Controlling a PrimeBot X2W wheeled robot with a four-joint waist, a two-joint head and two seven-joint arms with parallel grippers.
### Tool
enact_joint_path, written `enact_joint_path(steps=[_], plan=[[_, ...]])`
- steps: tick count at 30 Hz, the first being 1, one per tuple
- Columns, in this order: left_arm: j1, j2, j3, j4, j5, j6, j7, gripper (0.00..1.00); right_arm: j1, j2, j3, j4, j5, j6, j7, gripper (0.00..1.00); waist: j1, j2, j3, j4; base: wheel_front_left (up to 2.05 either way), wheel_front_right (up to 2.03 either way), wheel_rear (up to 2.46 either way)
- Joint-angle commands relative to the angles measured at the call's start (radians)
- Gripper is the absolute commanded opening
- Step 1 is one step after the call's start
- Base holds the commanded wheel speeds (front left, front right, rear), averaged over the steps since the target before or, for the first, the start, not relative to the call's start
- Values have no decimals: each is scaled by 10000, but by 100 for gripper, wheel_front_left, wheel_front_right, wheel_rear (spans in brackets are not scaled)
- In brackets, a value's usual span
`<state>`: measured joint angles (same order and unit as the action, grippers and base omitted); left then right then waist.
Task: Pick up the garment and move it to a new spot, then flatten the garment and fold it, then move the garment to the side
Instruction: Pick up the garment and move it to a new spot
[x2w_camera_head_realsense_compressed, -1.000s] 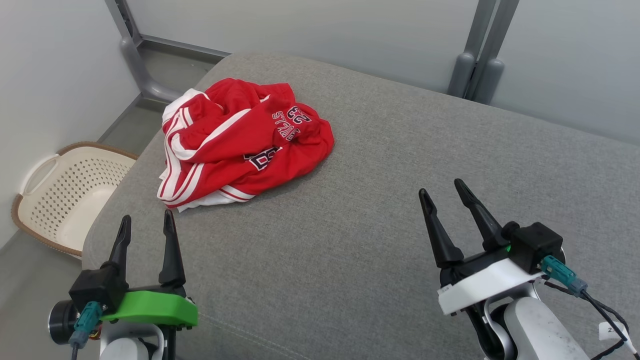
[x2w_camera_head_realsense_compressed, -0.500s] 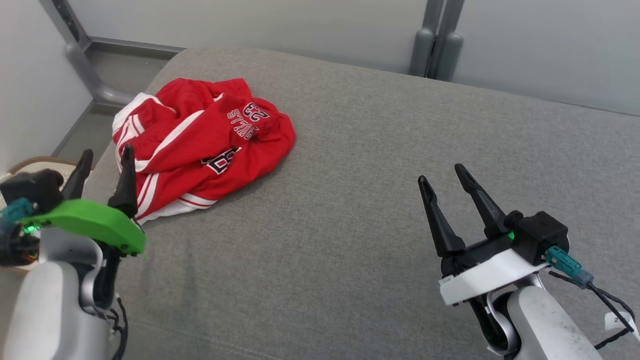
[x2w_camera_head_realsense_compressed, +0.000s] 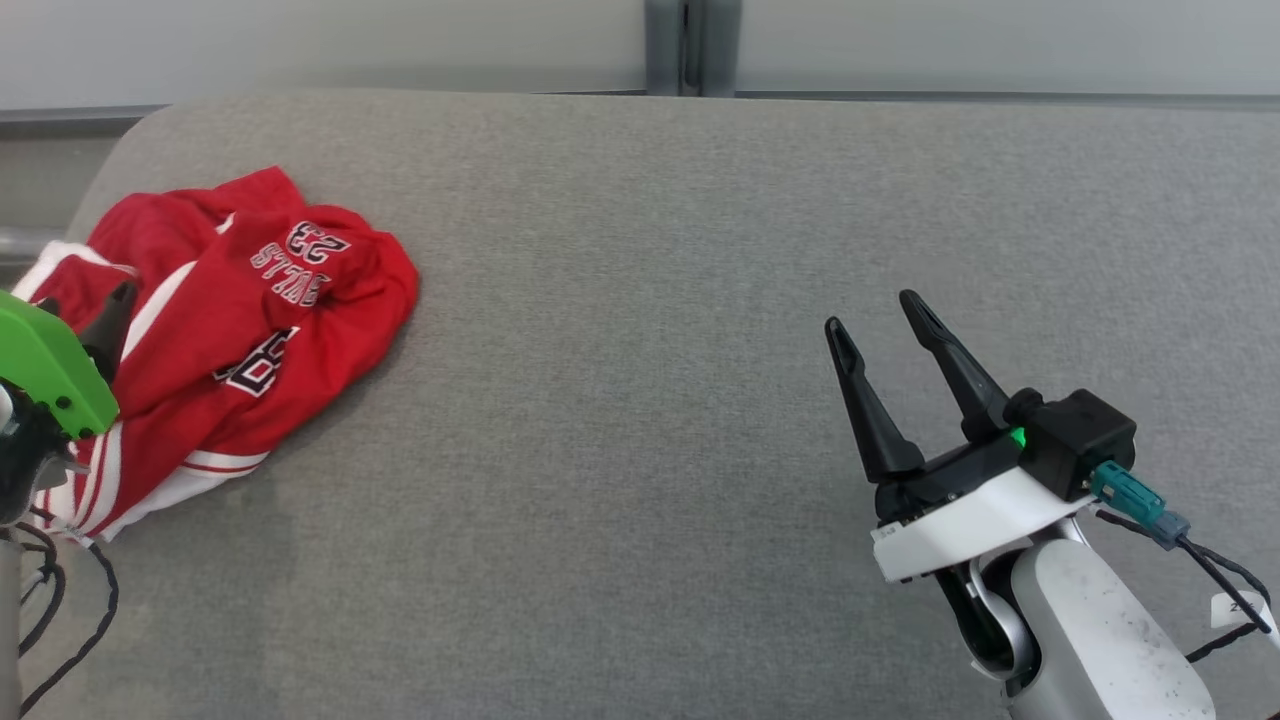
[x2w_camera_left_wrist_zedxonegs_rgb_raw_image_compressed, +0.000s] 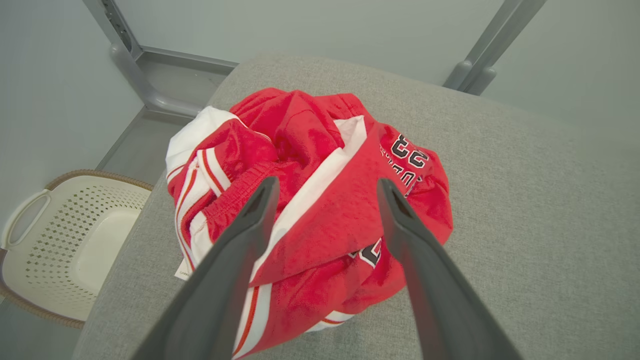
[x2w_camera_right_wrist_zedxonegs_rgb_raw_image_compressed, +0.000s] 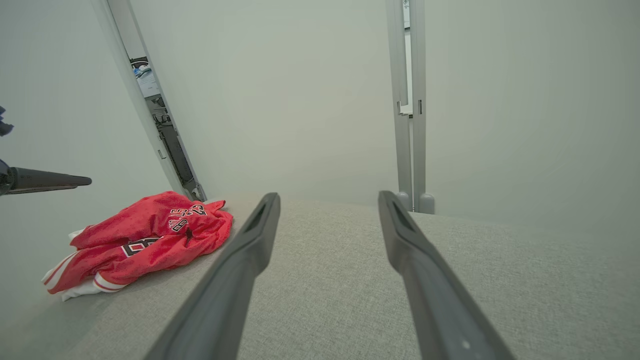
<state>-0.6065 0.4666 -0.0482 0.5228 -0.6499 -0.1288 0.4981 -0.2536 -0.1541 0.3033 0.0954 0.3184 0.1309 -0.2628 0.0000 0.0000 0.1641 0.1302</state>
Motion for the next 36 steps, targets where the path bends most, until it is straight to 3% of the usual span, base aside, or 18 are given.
enact_joint_path(steps=[1,8,17,18,19,20,29,36], plan=[[-186,192,-135,167,-235,-26,174,100,-125,-54,16,-24,89,-3,-28,100,0,0,550,-1034,0,0,0],[-661,1173,-682,1454,-570,-28,167,100,-407,-125,105,-67,156,-3,-28,100,0,0,1018,-1961,0,0,0],[-1029,1530,-1415,2777,-585,-28,46,100,-491,-129,105,-34,174,-3,-28,100,0,0,1257,-2286,0,0,0],[-1064,1554,-1501,2830,-585,-28,55,87,-486,-126,84,-28,172,-3,-28,100,0,0,1250,-2275,0,0,0],[-1088,1564,-1636,2850,-612,-28,64,30,-467,-115,64,-19,163,-3,-28,100,0,0,1225,-2247,0,0,0],[-1103,1574,-1721,2868,-657,-28,59,0,-447,-101,56,-1,154,-3,-28,100,0,0,1198,-2221,0,0,0],[-1231,1865,-2675,2621,-731,-28,-452,0,-271,43,100,141,216,-3,-28,100,0,0,588,-1910,0,0,0],[-1715,2235,-3709,1036,-650,-28,-1220,0,69,224,-22,251,304,-3,-28,100,0,0,-304,-1774,0,0,0]])
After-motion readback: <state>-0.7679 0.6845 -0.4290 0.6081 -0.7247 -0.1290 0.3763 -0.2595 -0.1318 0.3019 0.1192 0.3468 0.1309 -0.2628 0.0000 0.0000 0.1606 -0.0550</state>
